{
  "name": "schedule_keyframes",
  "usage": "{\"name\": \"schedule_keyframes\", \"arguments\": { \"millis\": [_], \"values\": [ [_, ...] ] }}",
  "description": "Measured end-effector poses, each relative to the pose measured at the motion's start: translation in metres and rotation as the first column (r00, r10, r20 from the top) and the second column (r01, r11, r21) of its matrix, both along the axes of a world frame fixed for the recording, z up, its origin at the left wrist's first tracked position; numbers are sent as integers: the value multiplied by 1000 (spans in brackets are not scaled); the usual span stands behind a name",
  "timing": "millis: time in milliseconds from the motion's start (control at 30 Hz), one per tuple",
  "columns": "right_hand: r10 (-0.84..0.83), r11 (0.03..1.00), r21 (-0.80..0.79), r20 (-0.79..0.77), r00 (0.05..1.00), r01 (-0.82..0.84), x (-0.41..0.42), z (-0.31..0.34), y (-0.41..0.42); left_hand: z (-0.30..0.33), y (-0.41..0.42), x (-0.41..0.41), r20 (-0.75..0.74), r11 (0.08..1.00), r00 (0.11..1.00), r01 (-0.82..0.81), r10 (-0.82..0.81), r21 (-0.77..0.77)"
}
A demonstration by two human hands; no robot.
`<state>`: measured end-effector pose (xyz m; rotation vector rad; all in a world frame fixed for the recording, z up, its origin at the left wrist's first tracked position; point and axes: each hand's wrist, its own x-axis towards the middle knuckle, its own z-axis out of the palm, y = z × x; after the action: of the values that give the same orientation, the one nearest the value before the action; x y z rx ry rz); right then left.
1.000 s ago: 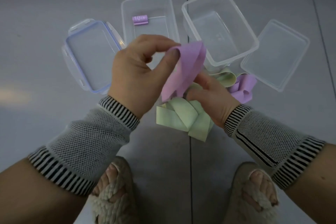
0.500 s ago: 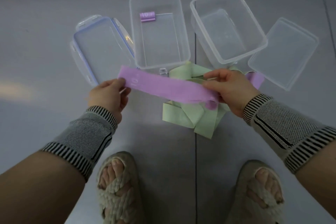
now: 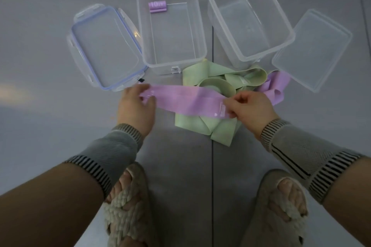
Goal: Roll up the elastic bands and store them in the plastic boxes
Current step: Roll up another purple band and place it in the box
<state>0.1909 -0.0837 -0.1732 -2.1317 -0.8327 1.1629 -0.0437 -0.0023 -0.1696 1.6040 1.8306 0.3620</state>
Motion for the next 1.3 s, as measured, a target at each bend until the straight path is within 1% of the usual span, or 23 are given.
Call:
{"name": "schedule_keyframes", "arguments": {
  "millis": [33,100,167,200,233,267,300,367,433,500,700,833,933,1067,1167,1300],
  "values": [
    [32,999,-10,44,998,-32,-5,0,-1,4,-6,11,3,990,990,141,-141,21],
    [51,999,-20,146,988,-48,-10,-1,-4,4,-18,28,-2,933,933,361,-361,15],
    [-10,999,-41,244,970,20,-8,-5,-7,-1,-25,41,-12,861,862,508,-508,8],
    [-66,995,-55,253,965,82,-5,-8,-9,-4,-26,46,-13,832,832,555,-555,-2],
    [-129,986,-71,224,966,148,0,-13,-10,-6,-26,50,-9,813,813,582,-582,-18],
    [-188,975,-85,163,968,204,3,-16,-12,-8,-25,53,-7,803,804,594,-595,-33],
    [-236,965,-96,82,968,243,6,-19,-13,-9,-24,56,-9,799,800,599,-600,-49],
    [-276,957,-112,-66,959,268,9,-23,-15,-11,-22,61,-19,802,803,593,-595,-74],
    [-247,967,-110,-168,954,230,9,-24,-15,-12,-19,64,-31,821,822,564,-568,-91],
    [-194,980,-91,-205,959,178,9,-22,-12,-13,-18,65,-36,846,847,526,-531,-87],
    [-102,995,-3,-117,988,102,11,-16,-9,-12,-15,60,-89,889,885,458,-456,-4],
    [-16,1000,22,19,1000,15,8,-14,-9,-6,-8,57,-67,918,919,392,-388,63],
    [-11,1000,22,74,997,10,7,-11,-7,-4,-2,53,-56,930,933,358,-355,78],
    [-13,997,73,100,995,5,5,-7,-2,-4,-1,50,-30,936,939,345,-344,67],
    [28,998,53,118,993,-35,2,-8,0,-6,-3,48,-18,922,923,386,-386,25],
    [25,998,52,153,988,-33,-4,-8,4,-5,-6,47,-33,902,901,431,-432,-24]
  ]
}}
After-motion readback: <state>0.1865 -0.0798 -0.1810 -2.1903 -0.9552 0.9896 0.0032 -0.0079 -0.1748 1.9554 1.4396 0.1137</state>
